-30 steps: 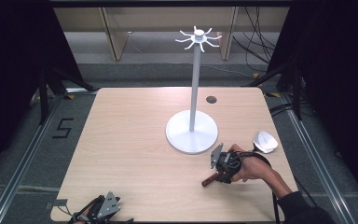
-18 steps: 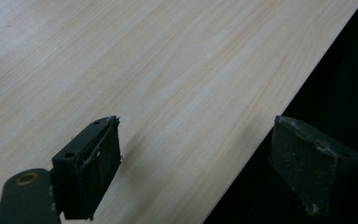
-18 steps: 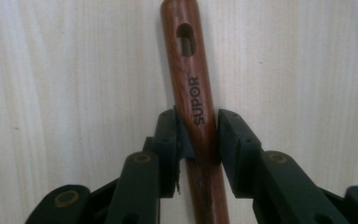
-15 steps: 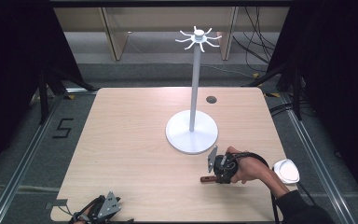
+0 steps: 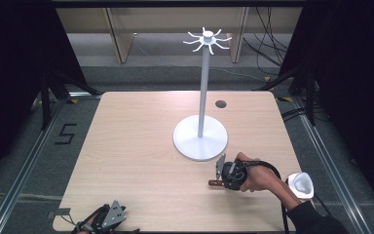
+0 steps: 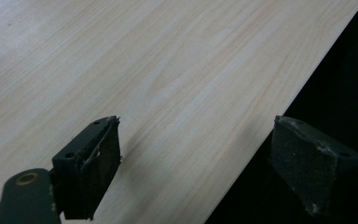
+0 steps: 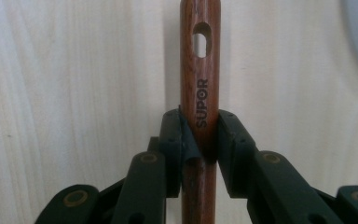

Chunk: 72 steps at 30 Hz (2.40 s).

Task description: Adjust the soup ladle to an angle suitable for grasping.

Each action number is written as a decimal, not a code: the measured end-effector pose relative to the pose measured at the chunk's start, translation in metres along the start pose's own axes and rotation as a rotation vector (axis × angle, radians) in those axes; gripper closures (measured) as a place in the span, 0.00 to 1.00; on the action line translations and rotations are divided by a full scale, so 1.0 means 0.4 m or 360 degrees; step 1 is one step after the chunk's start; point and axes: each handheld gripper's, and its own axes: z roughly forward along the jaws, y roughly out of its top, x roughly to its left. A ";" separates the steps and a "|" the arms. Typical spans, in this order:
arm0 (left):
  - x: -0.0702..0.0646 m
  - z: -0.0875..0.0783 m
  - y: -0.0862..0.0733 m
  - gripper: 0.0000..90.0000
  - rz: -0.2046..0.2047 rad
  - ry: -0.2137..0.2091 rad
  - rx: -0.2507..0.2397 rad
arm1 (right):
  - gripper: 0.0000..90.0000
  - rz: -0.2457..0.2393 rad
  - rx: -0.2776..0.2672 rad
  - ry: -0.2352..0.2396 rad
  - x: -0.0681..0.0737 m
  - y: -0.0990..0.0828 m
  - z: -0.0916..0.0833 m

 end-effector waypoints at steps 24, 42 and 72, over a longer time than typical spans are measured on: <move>0.000 0.000 0.000 0.17 0.0000 -0.0015 0.0007 | 0.82 0.0372 -0.0757 -0.0316 -0.038 -0.123 -0.249; -0.001 0.003 0.000 0.17 0.0008 -0.0005 0.0013 | 0.82 0.0633 -0.1386 -0.0467 -0.057 -0.253 -0.356; 0.000 -0.001 0.000 0.17 0.0002 -0.0001 0.0011 | 0.82 0.0668 -0.1775 -0.0473 -0.079 -0.233 -0.435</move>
